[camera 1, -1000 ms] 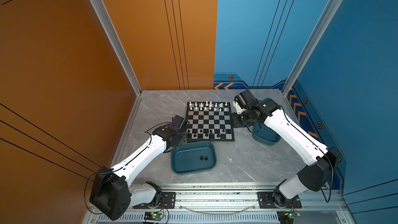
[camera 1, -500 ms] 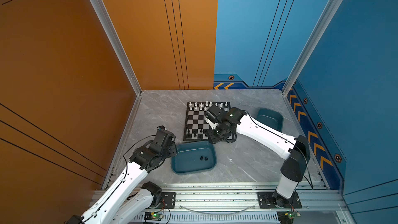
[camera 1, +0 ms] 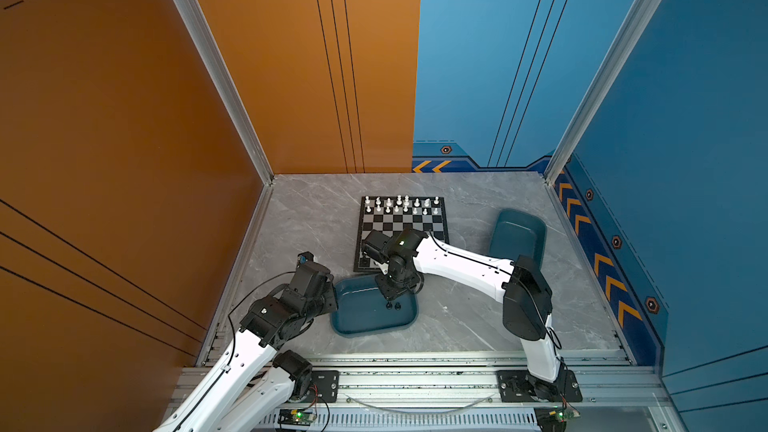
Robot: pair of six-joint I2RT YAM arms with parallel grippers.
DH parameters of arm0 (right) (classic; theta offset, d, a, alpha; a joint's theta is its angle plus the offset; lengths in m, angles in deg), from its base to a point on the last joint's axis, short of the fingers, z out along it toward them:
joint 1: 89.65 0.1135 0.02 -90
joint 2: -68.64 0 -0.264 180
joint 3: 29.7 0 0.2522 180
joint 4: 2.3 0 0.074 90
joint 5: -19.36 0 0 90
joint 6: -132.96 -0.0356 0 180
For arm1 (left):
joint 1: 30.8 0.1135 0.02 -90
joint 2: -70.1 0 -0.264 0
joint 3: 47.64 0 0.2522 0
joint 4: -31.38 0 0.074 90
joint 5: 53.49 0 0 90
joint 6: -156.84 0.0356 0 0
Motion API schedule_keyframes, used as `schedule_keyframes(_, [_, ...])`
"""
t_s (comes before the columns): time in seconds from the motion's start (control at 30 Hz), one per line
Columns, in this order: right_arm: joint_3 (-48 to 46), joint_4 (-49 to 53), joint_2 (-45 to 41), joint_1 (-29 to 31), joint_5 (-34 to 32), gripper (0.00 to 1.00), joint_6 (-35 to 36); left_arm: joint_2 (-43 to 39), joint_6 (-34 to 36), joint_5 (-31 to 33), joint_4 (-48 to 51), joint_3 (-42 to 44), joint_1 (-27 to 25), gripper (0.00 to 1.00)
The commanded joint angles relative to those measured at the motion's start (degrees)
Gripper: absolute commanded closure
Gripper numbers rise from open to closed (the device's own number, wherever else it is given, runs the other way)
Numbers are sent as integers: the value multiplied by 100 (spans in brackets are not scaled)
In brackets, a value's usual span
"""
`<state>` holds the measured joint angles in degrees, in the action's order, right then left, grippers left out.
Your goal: Set up the chess pieces on the board
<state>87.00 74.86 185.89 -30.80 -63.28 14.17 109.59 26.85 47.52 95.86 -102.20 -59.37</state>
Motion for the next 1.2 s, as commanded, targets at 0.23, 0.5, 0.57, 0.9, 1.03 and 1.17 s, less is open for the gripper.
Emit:
schedule_keyframes(0.23, [38, -401, 334, 214, 79, 57, -408, 298, 508, -35, 64, -372, -25, 52])
schedule_keyframes(0.5, [-178, -687, 460, 236, 118, 61, -764, 205, 639, 13, 70, -394, -24, 52])
schedule_keyframes(0.57, [-180, -688, 454, 241, 53, 61, -872, 163, 619, 0, 72, -387, -69, 52])
schedule_keyframes(0.9, [-379, -548, 360, 219, -103, 62, -1023, -35, 473, 374, 158, -341, -544, 52])
schedule_keyframes(1.03, [-397, -555, 385, 205, -129, 62, -956, -143, 450, 444, 169, -345, -552, 52])
schedule_keyframes(1.17, [-362, -574, 437, 192, -108, 63, -867, -204, 411, 532, 202, -351, -544, 52])
